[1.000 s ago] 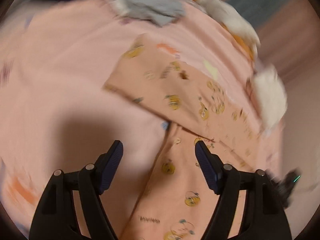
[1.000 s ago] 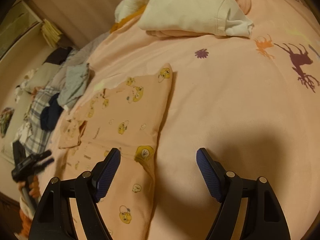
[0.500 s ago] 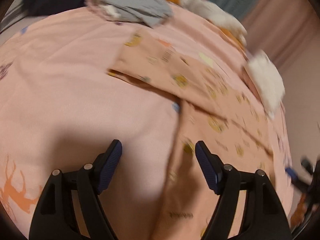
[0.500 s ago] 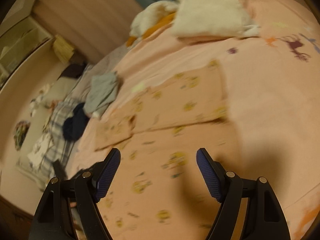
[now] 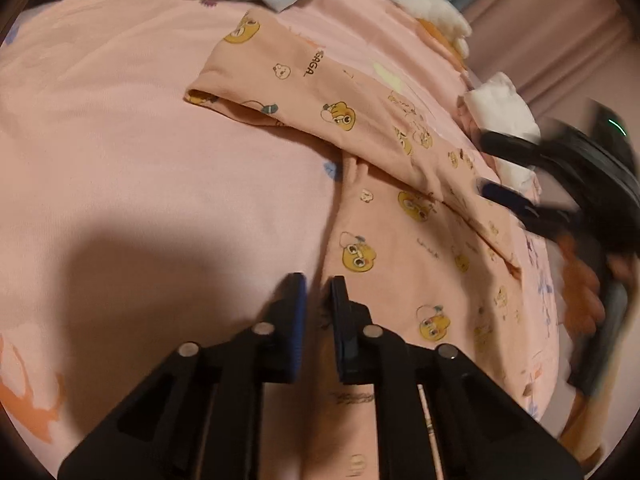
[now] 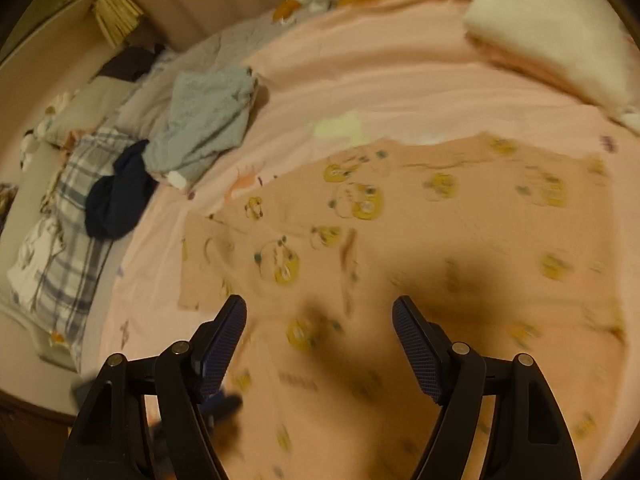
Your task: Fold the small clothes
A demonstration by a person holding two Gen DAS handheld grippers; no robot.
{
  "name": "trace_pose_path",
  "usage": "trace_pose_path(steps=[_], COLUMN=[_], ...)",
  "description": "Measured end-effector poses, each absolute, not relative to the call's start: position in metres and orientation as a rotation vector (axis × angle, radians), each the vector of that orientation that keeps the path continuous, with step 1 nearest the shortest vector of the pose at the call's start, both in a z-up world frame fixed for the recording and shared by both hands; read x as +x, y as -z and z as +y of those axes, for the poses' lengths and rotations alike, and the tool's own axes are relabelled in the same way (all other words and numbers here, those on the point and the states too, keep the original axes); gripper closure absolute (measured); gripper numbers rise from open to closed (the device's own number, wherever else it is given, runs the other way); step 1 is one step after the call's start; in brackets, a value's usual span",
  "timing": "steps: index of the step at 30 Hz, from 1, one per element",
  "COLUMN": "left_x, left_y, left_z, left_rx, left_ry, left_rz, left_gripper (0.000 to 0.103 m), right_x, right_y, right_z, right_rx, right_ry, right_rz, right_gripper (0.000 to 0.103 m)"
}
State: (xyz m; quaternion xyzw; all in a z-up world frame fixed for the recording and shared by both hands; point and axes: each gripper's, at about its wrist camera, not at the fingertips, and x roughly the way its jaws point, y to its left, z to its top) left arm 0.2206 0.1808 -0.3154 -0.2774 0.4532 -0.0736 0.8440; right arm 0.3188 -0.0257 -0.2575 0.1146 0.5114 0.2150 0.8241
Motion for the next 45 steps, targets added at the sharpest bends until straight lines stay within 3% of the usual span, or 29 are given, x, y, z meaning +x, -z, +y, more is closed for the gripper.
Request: trace_pose_path(steps=[2,3,4,5,6,7,15,20,30,35,39,45], left_x=[0.216,0.216,0.217,0.218,0.218,0.219,0.217,0.216,0.231,0.264,0.296,0.328], left_y=[0.320,0.321,0.323,0.326,0.328,0.330,0.323,0.320,0.308,0.282,0.266,0.298], left_z=[0.189,0.193,0.197,0.200,0.202,0.204,0.200,0.195,0.199,0.176,0.162,0.155], left_rx=[-0.657,-0.688,-0.723,-0.752,-0.769,-0.787,-0.804,-0.747,-0.735,-0.471,-0.433,-0.344], left_ry=[0.159,0.165,0.176,0.191,0.200,0.215,0.204,0.177,0.132,0.036,0.063,-0.095], left_rz=[0.971,0.981,0.991,0.992,0.990,0.994,1.015,1.006,1.038,1.028,0.996,1.095], left_gripper=[0.093,0.093,0.094,0.094,0.095,0.095,0.096,0.096,0.095,0.093,0.091,0.089], right_x=[0.333,0.339,0.346,0.347,0.345,0.343,0.336,0.331,0.327,0.330,0.330,0.336], right_y=[0.279,0.288,0.302,0.306,0.305,0.302,0.225,0.198,0.224,0.222,0.217,0.243], right_z=[-0.008,-0.003,0.003,0.004,0.005,0.005,-0.047,-0.120,-0.189,-0.184,-0.187,-0.199], right_rx=[0.228,0.227,0.231,0.236,0.237,0.238,0.187,0.241,0.307,0.297,0.297,0.131], right_ry=[-0.415,-0.392,-0.365,-0.353,-0.347,-0.363,-0.257,-0.103,0.000,-0.063,-0.085,0.061], right_rz=[1.123,1.149,1.184,1.178,1.142,1.114,0.898,0.860,0.922,0.918,0.908,0.962], right_gripper=[0.041,0.050,0.070,0.077,0.091,0.095,0.096,0.096,0.096,0.096,0.096,0.091])
